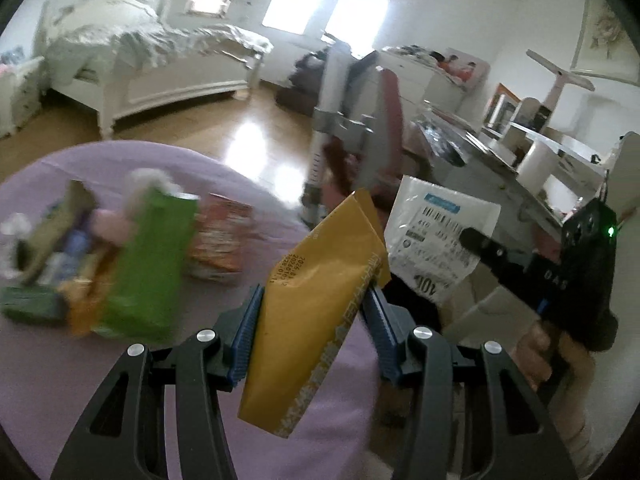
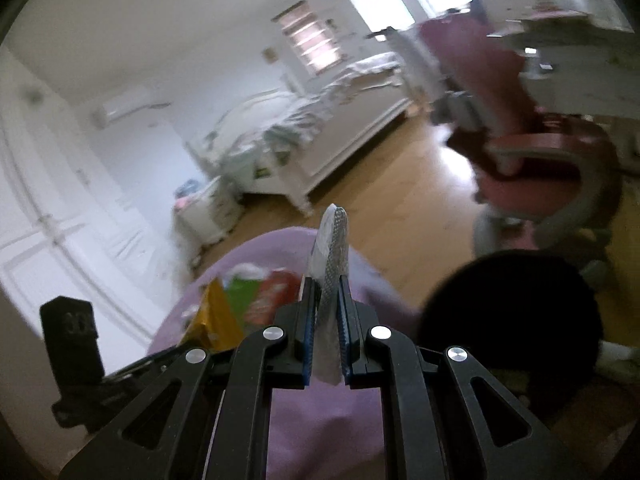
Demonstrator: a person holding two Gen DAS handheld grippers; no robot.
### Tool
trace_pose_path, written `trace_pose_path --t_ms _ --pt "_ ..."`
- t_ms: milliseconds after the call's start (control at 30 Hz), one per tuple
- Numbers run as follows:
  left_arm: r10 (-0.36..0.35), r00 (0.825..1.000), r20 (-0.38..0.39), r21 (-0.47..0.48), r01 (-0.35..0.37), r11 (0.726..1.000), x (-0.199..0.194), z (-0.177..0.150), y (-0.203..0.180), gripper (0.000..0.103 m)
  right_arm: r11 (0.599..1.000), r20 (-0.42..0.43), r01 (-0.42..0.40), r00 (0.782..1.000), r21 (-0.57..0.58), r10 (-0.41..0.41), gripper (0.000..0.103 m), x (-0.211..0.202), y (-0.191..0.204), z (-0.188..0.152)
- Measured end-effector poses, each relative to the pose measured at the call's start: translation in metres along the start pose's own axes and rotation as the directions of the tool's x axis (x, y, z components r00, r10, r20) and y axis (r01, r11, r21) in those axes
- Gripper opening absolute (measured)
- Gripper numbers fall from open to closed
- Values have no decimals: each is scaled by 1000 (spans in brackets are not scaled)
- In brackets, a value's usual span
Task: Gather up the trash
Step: 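Carry both items to the black bin and release them inside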
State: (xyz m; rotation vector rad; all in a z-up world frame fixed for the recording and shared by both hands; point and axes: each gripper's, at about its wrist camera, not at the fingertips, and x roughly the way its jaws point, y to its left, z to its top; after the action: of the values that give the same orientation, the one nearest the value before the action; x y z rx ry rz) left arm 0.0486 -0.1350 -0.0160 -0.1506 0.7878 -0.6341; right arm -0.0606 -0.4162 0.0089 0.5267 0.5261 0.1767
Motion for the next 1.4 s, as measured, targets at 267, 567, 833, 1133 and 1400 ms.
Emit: trace_pose_path --t_ms 267,567,833,1133,1400 --pt "-70 990 -124 62 78 995 83 4 -56 50 981 16 168 985 97 -170 12 -20 -86 -5" --pt "-84 970 -227 80 104 991 146 -4 -92 50 954 -28 264 964 139 -263 12 -17 -136 -24" --pt "-61 962 -265 103 92 990 173 -8 -107 53 943 -56 296 955 151 -290 12 -13 -157 -31" --pt "-36 966 -258 154 78 985 176 -6 -120 93 934 -38 275 961 227 -273 70 -24 -168 -33" --pt "-43 982 -184 113 64 991 135 0 -102 93 945 -38 244 970 215 -242 70 -23 -156 -33"
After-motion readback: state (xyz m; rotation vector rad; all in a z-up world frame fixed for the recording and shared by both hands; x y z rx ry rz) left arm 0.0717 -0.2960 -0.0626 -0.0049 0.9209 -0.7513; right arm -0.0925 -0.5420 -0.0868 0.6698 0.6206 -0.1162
